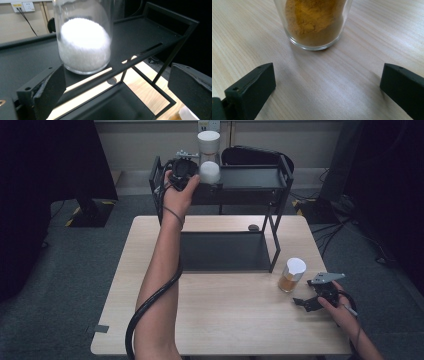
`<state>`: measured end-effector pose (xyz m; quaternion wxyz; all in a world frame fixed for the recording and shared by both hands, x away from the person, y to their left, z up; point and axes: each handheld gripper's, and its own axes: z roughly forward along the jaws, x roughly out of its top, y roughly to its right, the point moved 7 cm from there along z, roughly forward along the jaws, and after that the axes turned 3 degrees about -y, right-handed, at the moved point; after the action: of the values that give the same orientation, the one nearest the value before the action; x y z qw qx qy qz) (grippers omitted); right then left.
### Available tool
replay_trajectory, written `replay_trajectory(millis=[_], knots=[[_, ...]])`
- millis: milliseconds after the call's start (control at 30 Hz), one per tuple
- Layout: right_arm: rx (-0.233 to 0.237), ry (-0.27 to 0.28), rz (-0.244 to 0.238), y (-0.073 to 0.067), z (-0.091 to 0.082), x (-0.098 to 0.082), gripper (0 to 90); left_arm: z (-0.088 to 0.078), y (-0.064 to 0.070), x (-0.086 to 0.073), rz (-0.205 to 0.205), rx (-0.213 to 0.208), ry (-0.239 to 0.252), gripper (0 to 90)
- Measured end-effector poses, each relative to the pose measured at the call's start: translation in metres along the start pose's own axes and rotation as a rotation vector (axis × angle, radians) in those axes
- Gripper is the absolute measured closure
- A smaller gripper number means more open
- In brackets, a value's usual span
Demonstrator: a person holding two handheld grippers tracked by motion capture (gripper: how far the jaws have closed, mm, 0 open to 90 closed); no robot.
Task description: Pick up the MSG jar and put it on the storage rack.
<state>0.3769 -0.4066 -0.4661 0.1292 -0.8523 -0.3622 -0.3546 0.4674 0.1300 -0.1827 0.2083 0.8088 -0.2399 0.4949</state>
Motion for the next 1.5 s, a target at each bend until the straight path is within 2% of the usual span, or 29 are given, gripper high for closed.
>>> replay_trajectory(millis=[267, 600, 833, 1233, 1500], knots=[[0.0, 0.0, 0.0, 0.0, 0.0, 0.0, 0.0, 0.002, -0.001, -0.018, 0.004, -0.016, -0.005, 1.2], [0.0, 0.0, 0.0, 0.0, 0.0, 0.0, 0.0, 0.004, -0.007, -0.045, -0.012, -0.024, -0.011, 1.2], [0.0, 0.0, 0.001, 0.0, 0.0, 0.0, 0.0, 0.009, -0.007, -0.063, -0.01, -0.046, -0.02, 1.2], [0.0, 0.0, 0.001, 0.0, 0.0, 0.0, 0.0, 0.017, -0.004, -0.086, 0.001, -0.073, -0.035, 1.2], [0.0, 0.0, 0.001, 0.0, 0.0, 0.0, 0.0, 0.024, -0.005, -0.105, -0.01, -0.088, -0.044, 1.2]])
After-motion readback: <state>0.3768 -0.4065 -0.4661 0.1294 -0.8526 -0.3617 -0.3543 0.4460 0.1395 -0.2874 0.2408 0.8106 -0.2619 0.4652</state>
